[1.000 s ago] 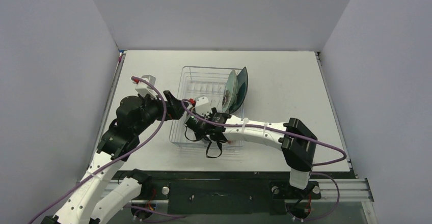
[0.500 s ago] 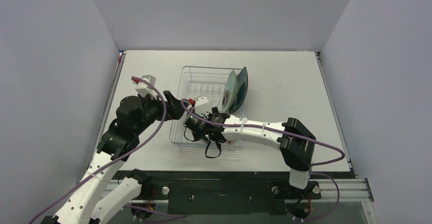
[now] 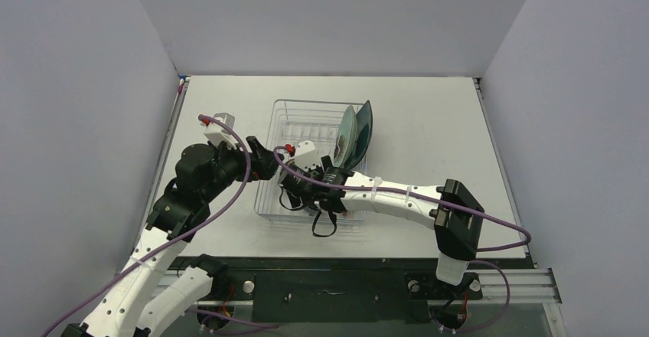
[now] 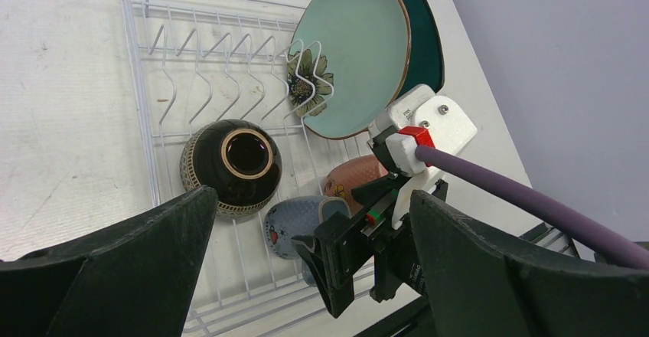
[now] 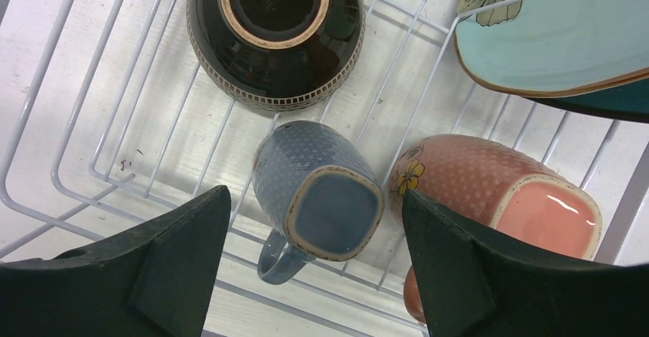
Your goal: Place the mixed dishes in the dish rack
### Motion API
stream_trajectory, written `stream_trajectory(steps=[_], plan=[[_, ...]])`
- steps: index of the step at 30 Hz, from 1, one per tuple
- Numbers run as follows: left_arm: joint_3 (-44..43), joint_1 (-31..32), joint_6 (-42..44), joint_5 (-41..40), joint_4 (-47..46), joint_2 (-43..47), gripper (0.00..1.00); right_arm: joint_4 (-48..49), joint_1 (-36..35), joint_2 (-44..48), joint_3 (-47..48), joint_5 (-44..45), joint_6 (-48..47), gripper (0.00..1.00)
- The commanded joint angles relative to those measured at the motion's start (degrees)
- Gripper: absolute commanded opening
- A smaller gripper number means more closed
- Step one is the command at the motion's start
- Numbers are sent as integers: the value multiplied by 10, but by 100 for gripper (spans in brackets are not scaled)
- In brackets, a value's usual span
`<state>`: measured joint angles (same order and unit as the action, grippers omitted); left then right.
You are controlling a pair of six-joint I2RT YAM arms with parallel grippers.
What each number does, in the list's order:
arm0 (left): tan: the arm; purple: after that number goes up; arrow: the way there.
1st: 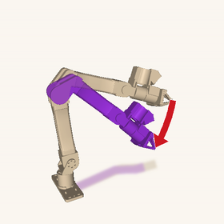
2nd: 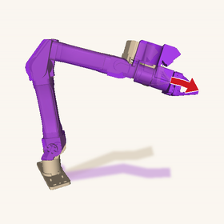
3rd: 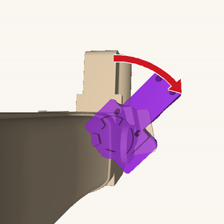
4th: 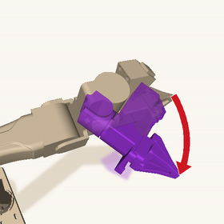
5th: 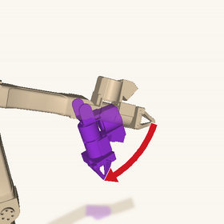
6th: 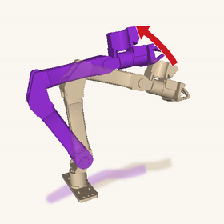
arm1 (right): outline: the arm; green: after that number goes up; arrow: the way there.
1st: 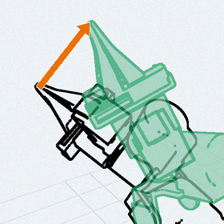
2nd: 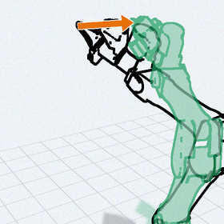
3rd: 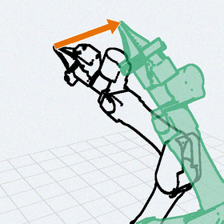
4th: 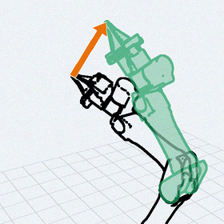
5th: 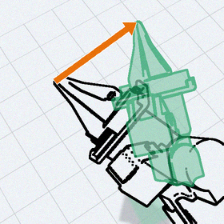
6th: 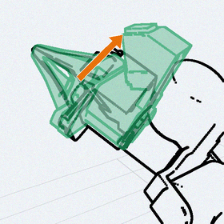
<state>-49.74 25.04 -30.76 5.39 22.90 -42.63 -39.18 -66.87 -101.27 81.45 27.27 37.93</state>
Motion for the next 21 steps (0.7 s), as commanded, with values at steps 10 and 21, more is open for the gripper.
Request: stream_trajectory(steps=[10, 21], plan=[[-16, -1, 9, 7, -28, -3, 96, 17, 3, -4, -14, -2, 4, 66], [-11, -1, 10, 4, -24, 1, 96, 22, -3, -39, 13, -6, -7, 37]])
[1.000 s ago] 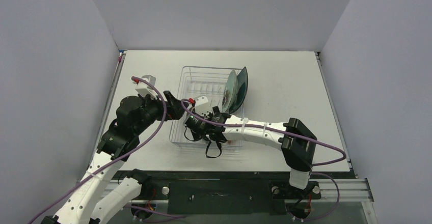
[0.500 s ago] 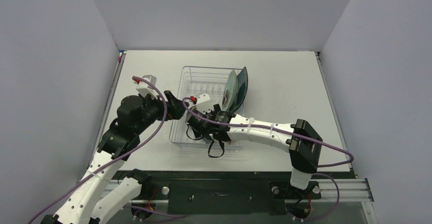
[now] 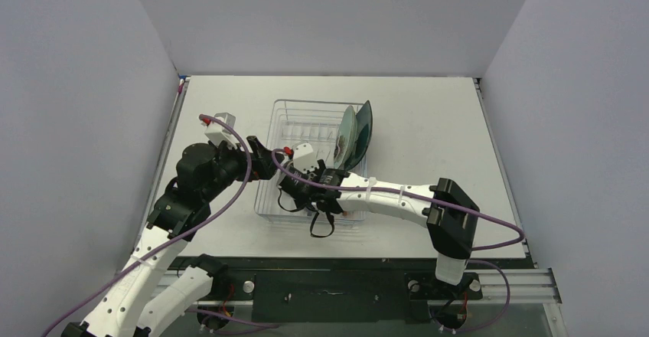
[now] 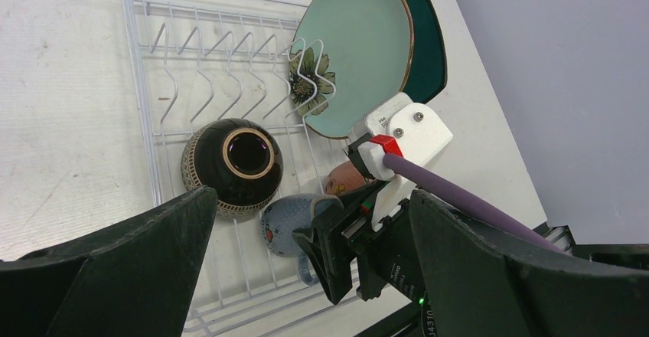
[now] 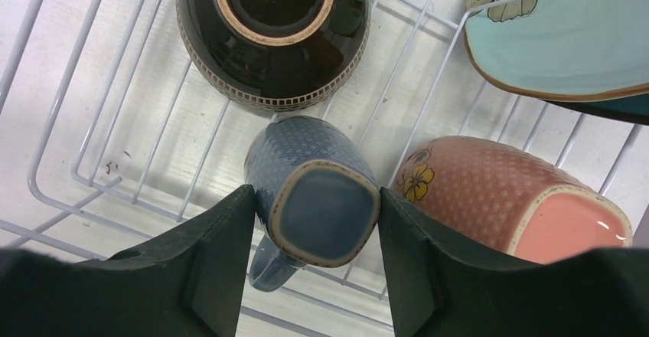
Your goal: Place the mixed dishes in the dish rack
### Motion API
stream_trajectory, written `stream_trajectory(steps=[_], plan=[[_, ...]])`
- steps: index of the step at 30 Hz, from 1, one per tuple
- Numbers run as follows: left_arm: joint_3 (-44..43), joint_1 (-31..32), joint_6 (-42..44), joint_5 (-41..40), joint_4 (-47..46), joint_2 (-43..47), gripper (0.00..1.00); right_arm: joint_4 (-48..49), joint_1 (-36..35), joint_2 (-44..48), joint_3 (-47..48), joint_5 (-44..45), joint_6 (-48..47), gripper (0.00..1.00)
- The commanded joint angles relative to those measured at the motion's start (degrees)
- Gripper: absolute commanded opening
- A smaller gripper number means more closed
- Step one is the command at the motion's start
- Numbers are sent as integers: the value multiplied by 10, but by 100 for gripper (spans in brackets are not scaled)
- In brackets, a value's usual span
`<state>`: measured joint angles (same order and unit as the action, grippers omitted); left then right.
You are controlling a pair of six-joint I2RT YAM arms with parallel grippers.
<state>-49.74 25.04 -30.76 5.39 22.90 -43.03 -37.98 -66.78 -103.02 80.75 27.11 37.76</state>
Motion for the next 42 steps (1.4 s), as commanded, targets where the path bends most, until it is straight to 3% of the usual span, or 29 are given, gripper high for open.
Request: stream_trajectory(steps=[1, 5, 11, 15, 18, 23, 34, 42], plan=[[-11, -1, 10, 4, -24, 6, 96, 11, -4, -25, 24, -5, -6, 34], [-8, -1, 10, 4, -25, 8, 96, 10, -8, -31, 36, -7, -8, 26], [-7, -1, 10, 2, -21, 12, 96, 2, -12, -41, 47, -10, -6, 26], [-8, -1, 10, 2, -21, 13, 96, -8, -16, -44, 51, -10, -9, 35], [-7, -1, 9, 3, -22, 10, 96, -11, -17, -37, 47, -3, -5, 53], [-8, -1, 8, 3, -22, 11, 97, -10, -17, -14, 43, 4, -3, 71], [-20, -1, 15, 1, -13, 8, 96, -21, -9, 62, 44, 27, -14, 77], [-117, -1, 50, -32, 26, 7, 96, -34, 3, 261, 34, 128, -56, 77]])
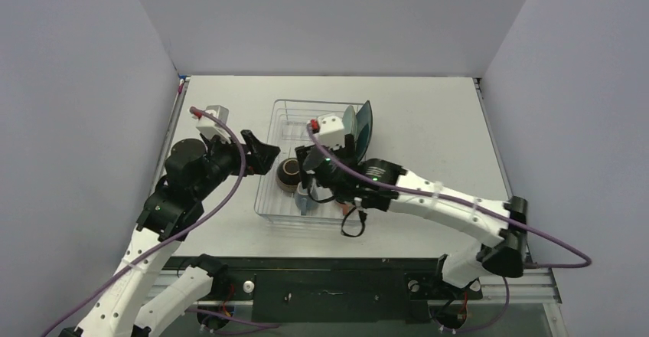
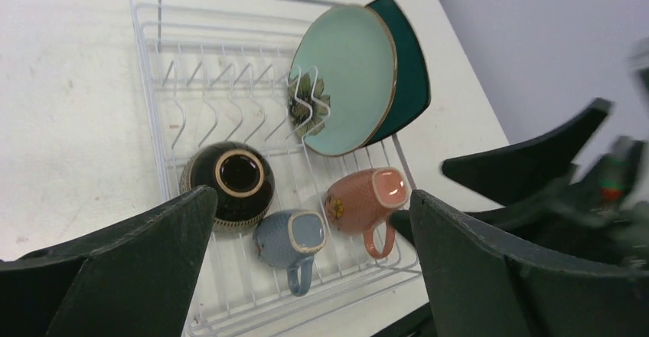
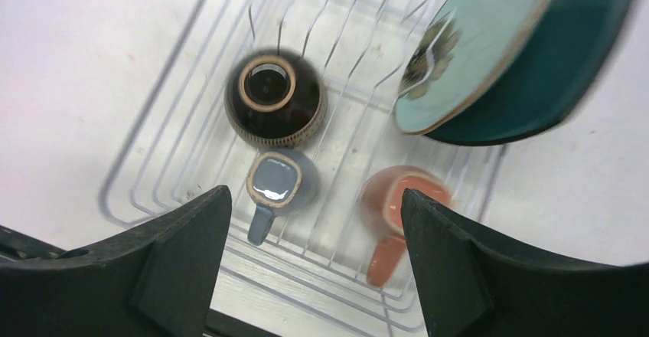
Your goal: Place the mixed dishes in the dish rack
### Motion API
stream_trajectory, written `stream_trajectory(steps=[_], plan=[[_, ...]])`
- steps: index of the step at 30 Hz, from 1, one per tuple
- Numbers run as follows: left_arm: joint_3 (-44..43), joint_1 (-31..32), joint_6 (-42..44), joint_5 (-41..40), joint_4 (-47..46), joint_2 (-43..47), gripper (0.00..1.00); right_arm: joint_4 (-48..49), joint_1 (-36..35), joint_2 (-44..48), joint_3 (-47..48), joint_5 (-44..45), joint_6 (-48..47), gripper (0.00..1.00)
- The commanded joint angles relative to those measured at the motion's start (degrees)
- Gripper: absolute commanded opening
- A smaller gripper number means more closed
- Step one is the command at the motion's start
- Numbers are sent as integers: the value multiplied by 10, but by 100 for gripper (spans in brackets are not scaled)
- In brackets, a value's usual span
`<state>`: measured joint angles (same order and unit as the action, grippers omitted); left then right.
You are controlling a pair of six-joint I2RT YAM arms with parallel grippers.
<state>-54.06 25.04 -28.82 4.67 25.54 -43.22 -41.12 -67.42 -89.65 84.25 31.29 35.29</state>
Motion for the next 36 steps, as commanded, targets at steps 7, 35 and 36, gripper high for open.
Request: stream_trajectory(steps=[7, 35, 36], plan=[[-153, -1, 66, -86, 21, 40, 96, 4, 29, 305, -27, 191, -100, 79], [-184, -1, 125, -166, 19, 109, 96, 98, 29, 546, -87, 269, -192, 85], [-184, -2, 125, -166, 19, 109, 96, 96, 29, 544, -86, 271, -190, 85]])
